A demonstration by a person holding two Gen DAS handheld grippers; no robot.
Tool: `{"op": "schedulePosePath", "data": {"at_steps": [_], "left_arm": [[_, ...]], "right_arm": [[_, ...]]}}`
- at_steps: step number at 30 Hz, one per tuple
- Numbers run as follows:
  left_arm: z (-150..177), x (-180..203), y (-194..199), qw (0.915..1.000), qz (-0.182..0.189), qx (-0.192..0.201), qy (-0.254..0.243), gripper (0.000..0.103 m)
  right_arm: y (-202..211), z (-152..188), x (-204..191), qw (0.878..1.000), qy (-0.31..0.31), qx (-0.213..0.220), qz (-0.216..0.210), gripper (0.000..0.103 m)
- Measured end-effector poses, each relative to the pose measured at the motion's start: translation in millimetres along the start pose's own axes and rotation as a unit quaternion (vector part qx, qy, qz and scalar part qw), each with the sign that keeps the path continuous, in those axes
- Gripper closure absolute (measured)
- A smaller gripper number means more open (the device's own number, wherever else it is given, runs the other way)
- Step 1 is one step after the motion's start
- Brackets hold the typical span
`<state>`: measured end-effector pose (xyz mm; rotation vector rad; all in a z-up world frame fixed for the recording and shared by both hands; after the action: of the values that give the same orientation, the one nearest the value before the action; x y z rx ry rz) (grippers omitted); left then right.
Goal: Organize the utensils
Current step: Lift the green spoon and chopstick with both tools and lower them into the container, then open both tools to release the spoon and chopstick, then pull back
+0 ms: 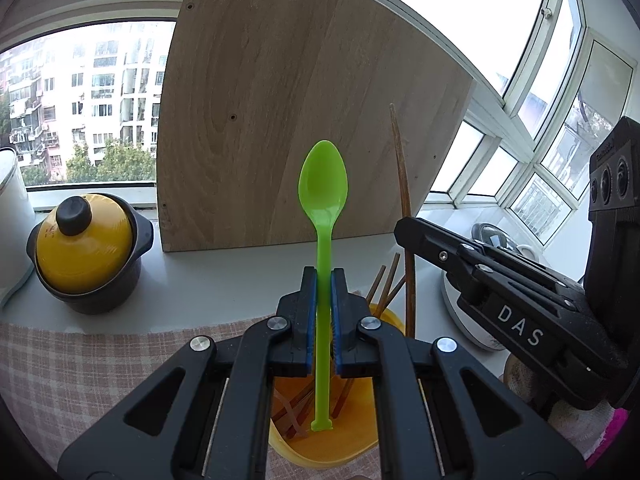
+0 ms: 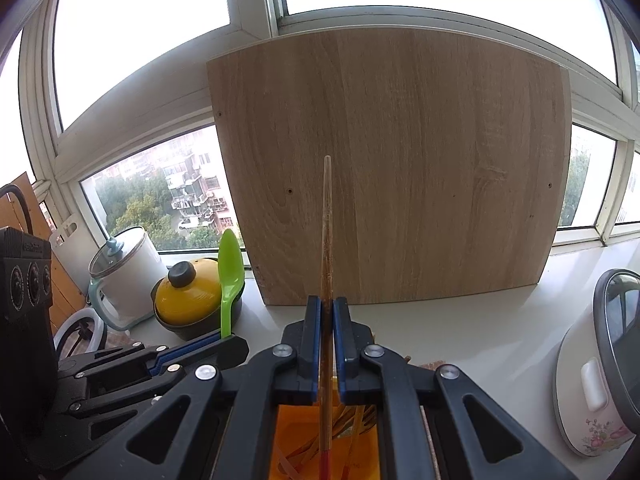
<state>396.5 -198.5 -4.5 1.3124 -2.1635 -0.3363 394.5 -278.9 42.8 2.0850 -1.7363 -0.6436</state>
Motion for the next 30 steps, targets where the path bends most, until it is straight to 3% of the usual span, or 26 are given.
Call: {"op": "schedulePosePath", "data": {"at_steps": [12, 13, 14, 16, 19, 21, 23, 30], "left_arm": [[15.1, -3.7, 2.1, 0.9999, -0.006, -0.011, -0.012, 0.098], [16.0, -4.0, 3.7, 0.9998, -0.008, -0.013, -0.012, 0.098], [16.5, -4.5, 5.2, 0.9998, -0.010, -0.016, -0.012, 0.097], [17.4, -5.3, 8.9, 0.9998, -0.006, -0.020, -0.008, 0.083], [17.5, -6.1, 18.0, 0.9998, -0.006, -0.018, -0.007, 0.082], [18.1, -7.3, 27.4, 0.9999, -0.004, -0.016, -0.005, 0.082], [19.3, -9.8, 38.1, 0.9999, -0.005, -0.014, -0.008, 0.082], [34.7, -31.2, 84.4, 0.9997, -0.019, -0.013, -0.008, 0.082]], "right_arm": [[-5.1, 27.8, 14.1, 1.000, -0.012, -0.027, -0.008, 0.098], [-4.8, 30.0, 14.8, 0.999, -0.013, -0.029, -0.008, 0.092], [-4.0, 31.8, 15.3, 0.999, -0.014, -0.030, -0.009, 0.080], [-0.6, 34.2, 16.9, 0.999, -0.017, -0.030, -0.009, 0.071], [5.4, 36.5, 16.8, 0.999, -0.018, -0.033, -0.012, 0.070], [11.4, 37.9, 15.7, 0.999, -0.015, -0.033, -0.014, 0.063], [19.8, 39.5, 13.0, 0.999, -0.008, -0.031, -0.018, 0.048], [57.5, 49.4, -4.9, 0.999, 0.025, -0.017, -0.041, 0.020]]}}
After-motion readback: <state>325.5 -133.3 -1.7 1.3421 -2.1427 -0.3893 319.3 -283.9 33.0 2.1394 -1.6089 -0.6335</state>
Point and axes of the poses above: each gripper's, at about its wrist camera, not at the fingertips, and y roughly against the way its jaws point, x to its right, z to its underside, the point moved 9 cm from there along -y, roughly the way its jaws point, and after that the axes turned 7 degrees about x, right-handed, at the moved point
